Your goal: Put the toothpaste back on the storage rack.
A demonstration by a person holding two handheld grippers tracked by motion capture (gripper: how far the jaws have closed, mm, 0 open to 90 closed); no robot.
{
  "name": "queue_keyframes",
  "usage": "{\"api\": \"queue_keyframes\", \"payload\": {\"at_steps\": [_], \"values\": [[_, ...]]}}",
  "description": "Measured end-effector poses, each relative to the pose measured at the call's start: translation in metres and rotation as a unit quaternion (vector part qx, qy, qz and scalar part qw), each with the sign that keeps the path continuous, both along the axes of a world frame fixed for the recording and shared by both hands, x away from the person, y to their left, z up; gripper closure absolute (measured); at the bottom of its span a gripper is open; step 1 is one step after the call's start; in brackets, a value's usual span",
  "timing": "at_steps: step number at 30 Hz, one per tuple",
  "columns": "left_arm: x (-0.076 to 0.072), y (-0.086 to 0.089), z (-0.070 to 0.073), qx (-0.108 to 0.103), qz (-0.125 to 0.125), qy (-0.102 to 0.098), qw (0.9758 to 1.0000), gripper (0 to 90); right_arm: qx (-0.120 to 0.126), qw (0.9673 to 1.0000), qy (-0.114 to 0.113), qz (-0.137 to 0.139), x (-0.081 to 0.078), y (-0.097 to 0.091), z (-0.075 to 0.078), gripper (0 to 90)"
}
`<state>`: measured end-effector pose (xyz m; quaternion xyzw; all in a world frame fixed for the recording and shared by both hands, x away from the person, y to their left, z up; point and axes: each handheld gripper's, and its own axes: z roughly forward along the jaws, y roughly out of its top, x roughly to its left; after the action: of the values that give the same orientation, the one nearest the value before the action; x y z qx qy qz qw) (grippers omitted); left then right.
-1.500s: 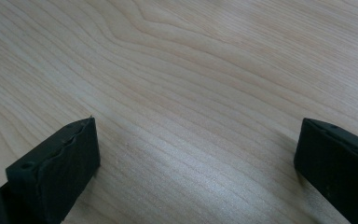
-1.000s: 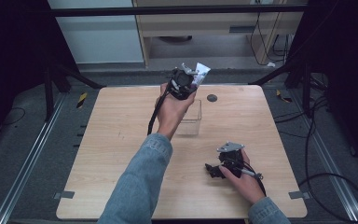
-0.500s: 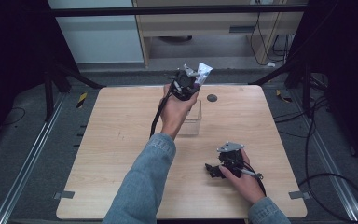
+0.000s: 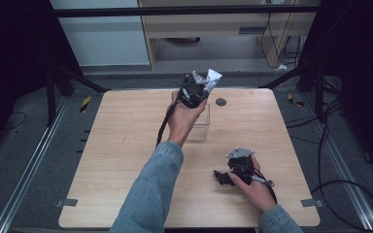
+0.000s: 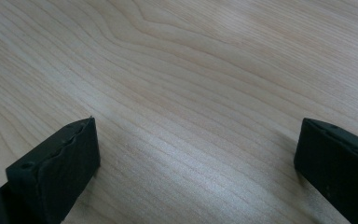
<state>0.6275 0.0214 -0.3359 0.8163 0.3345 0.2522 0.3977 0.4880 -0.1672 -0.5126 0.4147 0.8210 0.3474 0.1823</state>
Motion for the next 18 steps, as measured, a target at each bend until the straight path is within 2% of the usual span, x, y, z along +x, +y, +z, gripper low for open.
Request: {"api": "queue_keyframes", "payload": {"at_steps": [10, 18], "values": [[0.001, -0.005, -0.017, 0.007, -0.004, 0.004, 1.0000, 76.6, 0.000, 1.0000, 0.001, 0.001, 0.000, 0.000, 0.000, 0.4], [0.001, -0.001, -0.028, 0.008, 0.001, 0.009, 0.9999, 76.5, 0.000, 1.0000, -0.001, 0.001, 0.000, 0.000, 0.000, 0.4]]}}
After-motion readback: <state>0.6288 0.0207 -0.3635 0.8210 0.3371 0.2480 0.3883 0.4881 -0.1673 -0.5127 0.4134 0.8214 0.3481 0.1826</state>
